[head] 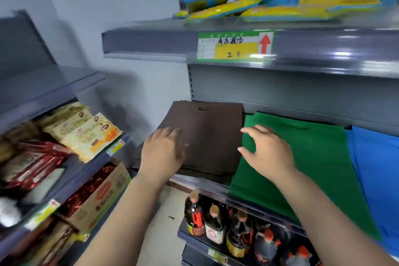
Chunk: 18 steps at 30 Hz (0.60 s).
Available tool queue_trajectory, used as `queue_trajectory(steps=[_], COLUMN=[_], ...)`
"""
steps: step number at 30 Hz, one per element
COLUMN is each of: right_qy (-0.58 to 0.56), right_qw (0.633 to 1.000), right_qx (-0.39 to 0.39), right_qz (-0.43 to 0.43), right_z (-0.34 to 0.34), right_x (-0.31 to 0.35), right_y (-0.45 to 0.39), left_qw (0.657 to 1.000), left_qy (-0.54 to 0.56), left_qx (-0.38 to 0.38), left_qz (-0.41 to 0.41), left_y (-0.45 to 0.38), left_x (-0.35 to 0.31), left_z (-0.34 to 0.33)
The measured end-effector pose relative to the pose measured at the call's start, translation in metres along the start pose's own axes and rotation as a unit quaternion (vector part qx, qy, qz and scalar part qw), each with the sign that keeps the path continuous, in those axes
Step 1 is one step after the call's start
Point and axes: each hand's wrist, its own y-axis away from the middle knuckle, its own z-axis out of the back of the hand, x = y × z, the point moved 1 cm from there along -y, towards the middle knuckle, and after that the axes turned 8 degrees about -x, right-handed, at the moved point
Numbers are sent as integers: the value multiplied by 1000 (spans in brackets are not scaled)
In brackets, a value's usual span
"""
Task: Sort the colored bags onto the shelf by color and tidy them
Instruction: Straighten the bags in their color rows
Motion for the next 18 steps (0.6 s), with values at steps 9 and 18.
queue_trajectory(steps=[9, 18], right_qy=[-61, -143], right_qw=[953, 897], right_qx=[49, 42], right_qz=[293, 417], right_z=[-37, -77], right_x=[206, 402], right_y=[-53, -56], left_qw=[976, 937], left_qy=[-178, -269], left_qx=[-18, -65], left_qz=[124, 211], left_y=[50, 119], left_x=[155, 298], left_z=[92, 175])
